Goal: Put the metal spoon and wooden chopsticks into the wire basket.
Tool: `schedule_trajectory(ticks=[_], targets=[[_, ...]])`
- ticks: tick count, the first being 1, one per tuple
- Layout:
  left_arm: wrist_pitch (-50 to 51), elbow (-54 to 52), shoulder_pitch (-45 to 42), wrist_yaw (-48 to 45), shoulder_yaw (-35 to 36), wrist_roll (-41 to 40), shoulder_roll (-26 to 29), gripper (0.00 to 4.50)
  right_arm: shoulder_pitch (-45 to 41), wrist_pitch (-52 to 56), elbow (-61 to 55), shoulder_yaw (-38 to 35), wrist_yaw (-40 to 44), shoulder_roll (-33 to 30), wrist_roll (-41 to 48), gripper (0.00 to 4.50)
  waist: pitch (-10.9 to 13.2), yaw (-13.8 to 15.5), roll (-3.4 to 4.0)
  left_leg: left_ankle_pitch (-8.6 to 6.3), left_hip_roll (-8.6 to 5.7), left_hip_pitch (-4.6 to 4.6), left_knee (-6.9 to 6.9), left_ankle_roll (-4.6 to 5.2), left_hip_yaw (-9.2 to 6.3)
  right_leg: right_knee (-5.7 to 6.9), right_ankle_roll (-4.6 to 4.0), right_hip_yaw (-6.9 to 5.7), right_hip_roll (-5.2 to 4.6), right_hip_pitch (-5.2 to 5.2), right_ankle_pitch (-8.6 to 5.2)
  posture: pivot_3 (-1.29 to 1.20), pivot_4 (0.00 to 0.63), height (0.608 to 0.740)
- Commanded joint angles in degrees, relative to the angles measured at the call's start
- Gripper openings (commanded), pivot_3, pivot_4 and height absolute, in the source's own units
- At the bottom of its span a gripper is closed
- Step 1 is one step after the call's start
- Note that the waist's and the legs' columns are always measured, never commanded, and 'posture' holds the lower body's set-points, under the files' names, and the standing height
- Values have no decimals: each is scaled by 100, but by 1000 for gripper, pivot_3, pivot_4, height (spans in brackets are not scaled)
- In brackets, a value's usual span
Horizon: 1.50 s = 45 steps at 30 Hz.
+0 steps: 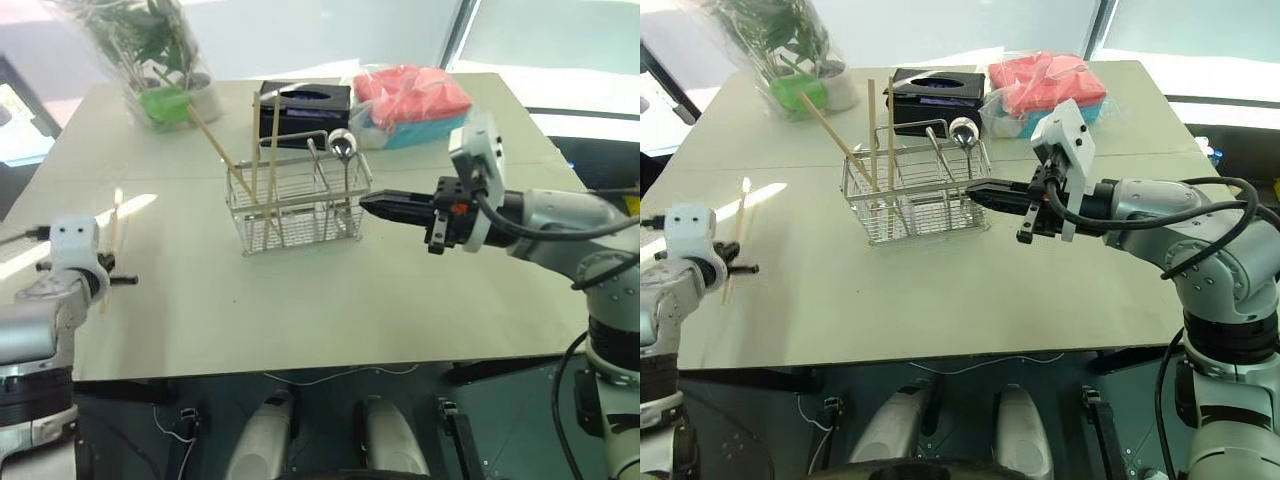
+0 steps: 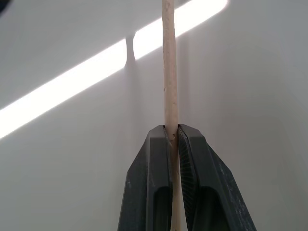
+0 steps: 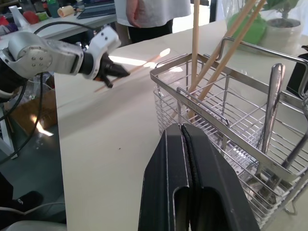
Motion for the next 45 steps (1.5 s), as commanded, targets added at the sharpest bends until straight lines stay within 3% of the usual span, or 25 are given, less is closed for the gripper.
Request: schedule_trajectory(ticks=[1, 6, 9, 13, 19, 26, 45], targets=[[-1148, -51, -847, -389, 860, -685, -162, 33, -5, -171, -24, -130, 69, -19, -77, 0, 1, 53, -3, 0, -7, -2, 1, 0, 0, 0, 1, 0, -5, 1, 1, 0, 150, 740], [-1899, -104, -1745, -1655, 1348, -2141, -416, 33, 54, -226, 17, -191, 74, -57, -180, 0, 1, 53, -3, 2, -12, -14, 9, 3, 7, -2, 20, -5, -5, -5, 10, 0, 150, 740], [-1594, -79, -2146, -2075, 1530, -3242, -480, 33, 90, -260, 21, -184, 69, -29, -230, 0, 1, 26, -3, 10, -10, -14, 9, 15, 7, 0, 24, -6, -2, -5, 12, 0, 150, 740], [-1712, 101, -2486, -2533, 1133, -3812, -824, 33, 132, -314, 20, -186, 24, 26, -292, 0, 1, -6, -3, 12, -8, -10, 15, 18, 6, 11, 26, -6, 3, -4, 13, 0, 150, 740], [-2514, 172, -2470, -2993, 209, -3366, -1687, 33, 207, -360, -39, -230, -99, 80, -326, 0, 3, 54, -8, 13, -12, 4, 25, 20, 6, 3, 30, -7, 2, 22, 15, 0, 150, 740], [-3376, 565, -2170, -3362, -715, -2383, -2007, 33, 338, -344, -185, -357, -301, 102, -255, 0, 3, 18, -7, 14, -8, 5, 24, 21, 9, 5, 32, -3, 6, 18, 17, 0, 150, 740], [-4262, 516, -1129, -3154, -1091, -1567, -2150, 33, 409, -257, -279, -444, -528, 129, 125, 0, 2, 51, -7, 13, -9, 4, 24, 22, 7, 4, 31, -4, 4, 19, 16, 0, 150, 740]])
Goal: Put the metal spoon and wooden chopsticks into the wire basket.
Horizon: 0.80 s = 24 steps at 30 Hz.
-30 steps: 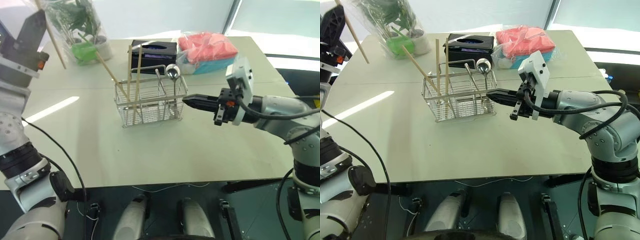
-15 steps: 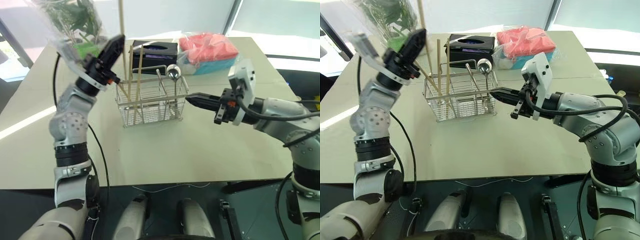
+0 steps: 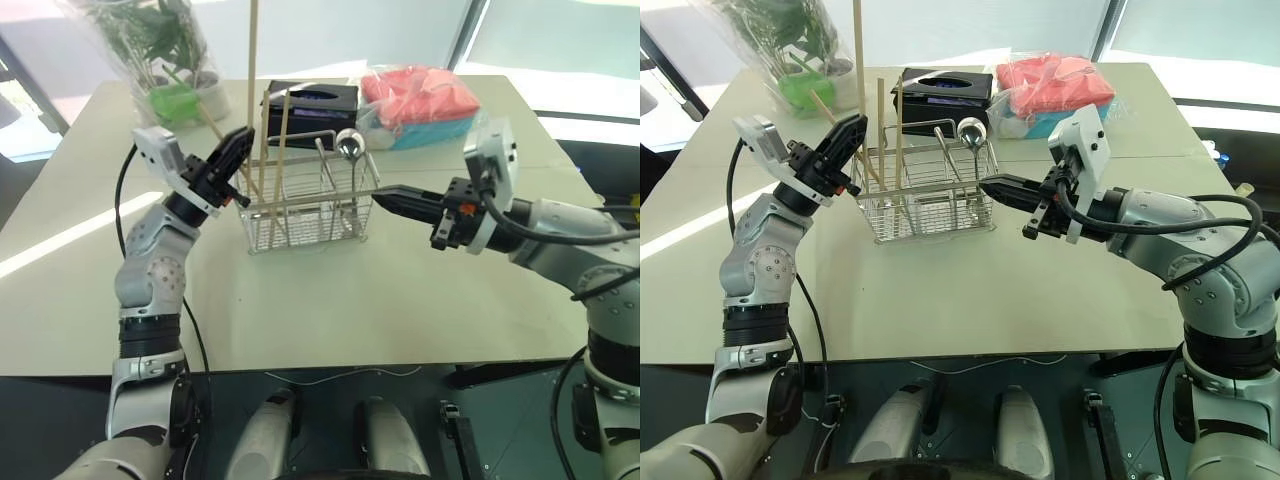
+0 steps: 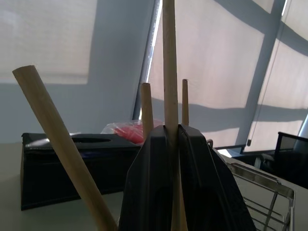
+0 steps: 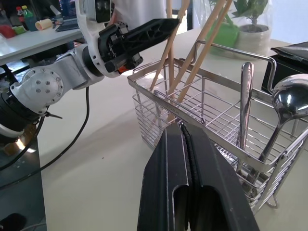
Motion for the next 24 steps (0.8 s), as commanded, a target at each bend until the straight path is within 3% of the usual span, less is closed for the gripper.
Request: schedule_trajectory(ticks=[1, 8, 11, 17, 24], targets=[[-217, -226, 72, 53, -48, 46, -83, 33, -75, -84, -129, -112, 13, 6, 50, 0, 0, 2, 0, 0, 0, 0, 0, 0, 0, 0, 0, 0, 0, 0, 0, 0, 150, 740], [-163, -373, 156, 81, -202, -42, -327, 33, -92, -107, -103, -83, 48, 1, 2, 0, 0, 20, 0, 0, -3, 0, 1, 0, -2, -1, 0, -3, -3, 4, 0, 0, 150, 740], [-42, -469, 197, 64, -231, -132, -373, 1251, -81, -108, -107, -89, 47, -2, -3, 0, 0, 18, 0, 0, -3, 0, 1, 0, -2, -1, 0, -4, -3, 5, 0, 0, 150, 740], [-166, -483, 120, 199, -109, -121, -349, 4200, -60, -106, -120, -94, 28, 6, -3, 0, 0, 19, 0, 0, -4, 0, 2, 1, -3, -1, 0, -6, -3, 6, 0, 0, 150, 740], [-74, -542, -345, 560, 294, -496, -216, 4200, -27, -119, -100, -86, 51, 0, -35, 0, 0, 9, 0, 0, -3, 0, 2, 1, -4, -1, 0, -6, -1, 4, 0, 0, 150, 740]])
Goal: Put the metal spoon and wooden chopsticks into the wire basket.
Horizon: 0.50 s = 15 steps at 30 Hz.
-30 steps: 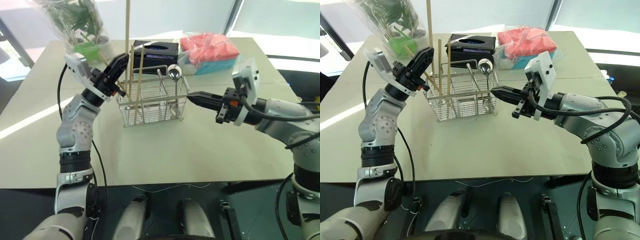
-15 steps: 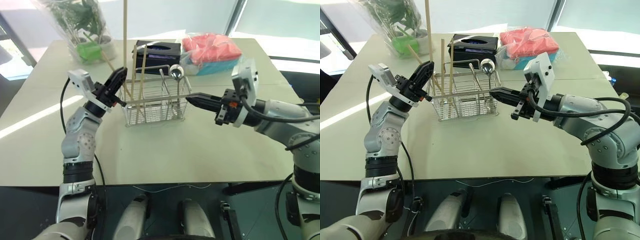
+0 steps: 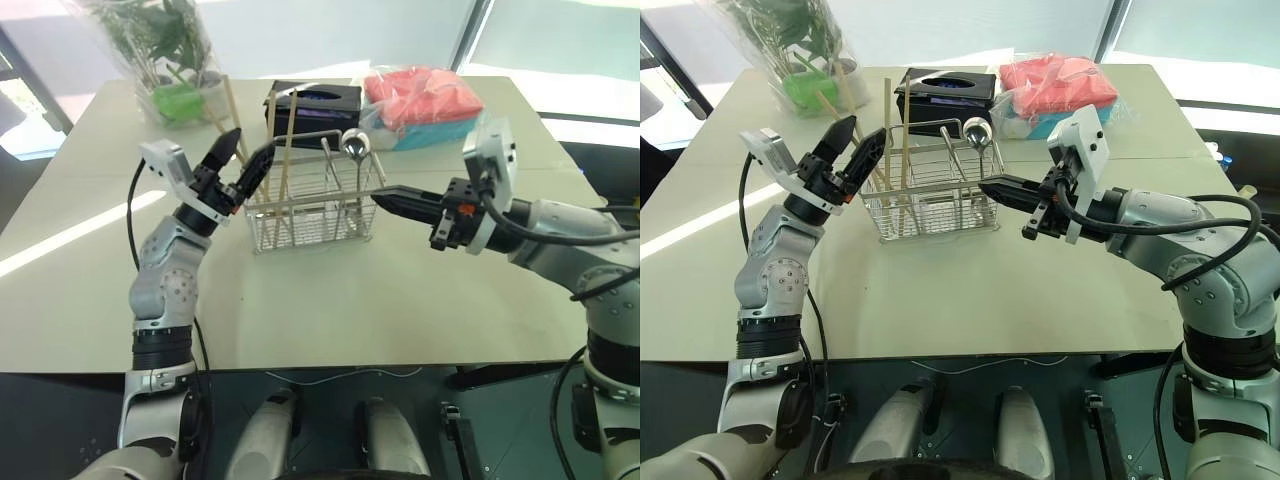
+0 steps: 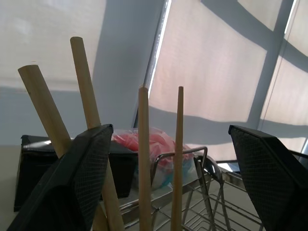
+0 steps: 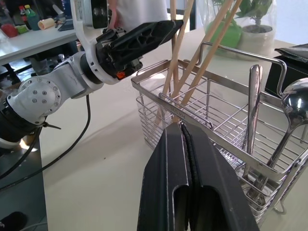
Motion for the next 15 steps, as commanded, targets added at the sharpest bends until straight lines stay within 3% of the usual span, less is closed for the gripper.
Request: schedule_trajectory(ticks=[1, 4, 7, 11, 15], targets=[[66, -288, -363, 242, 319, -331, 160, 4200, -24, -114, -99, -97, 34, -7, -13, 0, 0, -3, 0, 0, 0, 0, 0, 0, 0, 0, 0, 0, 0, 0, 0, 0, 150, 740], [325, -436, -722, 632, 869, -663, 686, 4200, 108, -203, 3, -126, 44, -24, -179, 0, 1, -29, -1, 0, 2, 0, -1, 0, 0, 1, 1, 1, 5, -3, 0, 0, 150, 740], [496, -562, -511, 767, 1132, -617, 1233, 4200, 312, -465, 184, -141, -37, -12, -581, 0, 0, -104, 1, 0, 10, 2, -3, 0, 1, 2, 2, 6, 25, -7, 1, 0, 150, 740], [677, -773, 321, 1044, 1295, -268, 1667, 2390, 541, -1258, 676, -26, -288, 212, -1520, 0, -2, -130, 4, 0, 8, 23, -12, 0, 6, 2, 2, 11, 22, 7, 1, 0, 150, 740], [740, -1125, 1317, 1537, 1367, 69, 1615, 259, 743, -2080, 1227, 1, -610, 700, -2269, 0, -1, -133, 3, -2, 10, 43, -21, -2, 8, 2, -16, 19, 23, 19, -9, 0, 150, 740]])
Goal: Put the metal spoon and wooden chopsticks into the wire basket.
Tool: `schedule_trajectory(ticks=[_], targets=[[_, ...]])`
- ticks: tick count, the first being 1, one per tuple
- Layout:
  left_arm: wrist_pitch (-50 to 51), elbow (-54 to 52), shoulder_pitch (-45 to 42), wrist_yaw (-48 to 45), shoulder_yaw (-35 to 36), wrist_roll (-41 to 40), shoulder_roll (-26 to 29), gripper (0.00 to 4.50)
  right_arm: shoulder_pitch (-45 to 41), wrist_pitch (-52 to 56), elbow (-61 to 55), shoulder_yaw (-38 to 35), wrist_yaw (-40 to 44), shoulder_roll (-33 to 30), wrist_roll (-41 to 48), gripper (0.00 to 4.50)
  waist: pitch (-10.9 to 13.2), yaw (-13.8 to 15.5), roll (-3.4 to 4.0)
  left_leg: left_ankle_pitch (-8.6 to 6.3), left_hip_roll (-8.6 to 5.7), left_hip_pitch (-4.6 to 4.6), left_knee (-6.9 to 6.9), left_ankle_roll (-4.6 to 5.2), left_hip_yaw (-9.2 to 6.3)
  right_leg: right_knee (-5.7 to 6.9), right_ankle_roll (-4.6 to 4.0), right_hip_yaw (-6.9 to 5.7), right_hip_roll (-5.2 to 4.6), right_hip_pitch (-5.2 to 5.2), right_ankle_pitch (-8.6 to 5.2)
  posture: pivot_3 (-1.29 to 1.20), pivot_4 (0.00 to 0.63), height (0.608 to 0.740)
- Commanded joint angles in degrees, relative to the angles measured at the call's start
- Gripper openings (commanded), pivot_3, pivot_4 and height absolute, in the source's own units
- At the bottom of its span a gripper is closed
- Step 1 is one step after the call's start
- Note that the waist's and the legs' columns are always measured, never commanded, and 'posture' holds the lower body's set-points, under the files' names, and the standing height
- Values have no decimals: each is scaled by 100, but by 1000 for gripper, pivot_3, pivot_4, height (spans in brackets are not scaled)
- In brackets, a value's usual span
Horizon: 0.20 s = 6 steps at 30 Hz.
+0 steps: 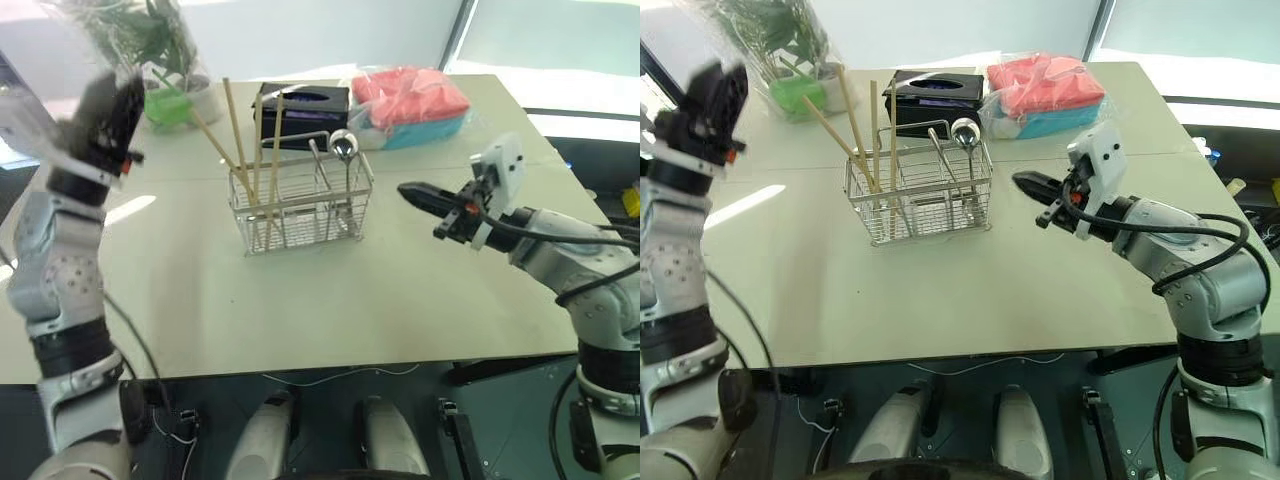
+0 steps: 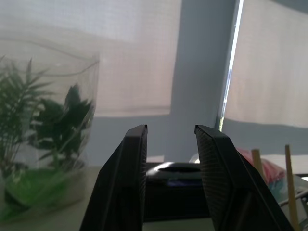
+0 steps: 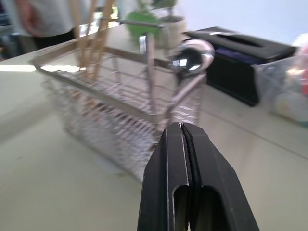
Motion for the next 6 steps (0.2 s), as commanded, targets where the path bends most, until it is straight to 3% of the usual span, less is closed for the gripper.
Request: schedule_trajectory(ticks=[1, 6], targets=[[-18, -503, 530, 398, 150, 257, -78, 58, 132, -795, 365, -37, -235, 347, -612, 0, 0, 2, 0, 0, 0, 0, 0, 0, 0, 0, -1, 1, 0, -1, 0, 0, 150, 740], [-161, -756, 1333, 795, -73, 695, -444, 58, 447, -1494, 859, 59, -277, 820, -1154, 0, 0, 34, 1, -1, -2, 0, 0, -2, 2, -1, -1, 5, -2, 0, 0, 0, 150, 740]])
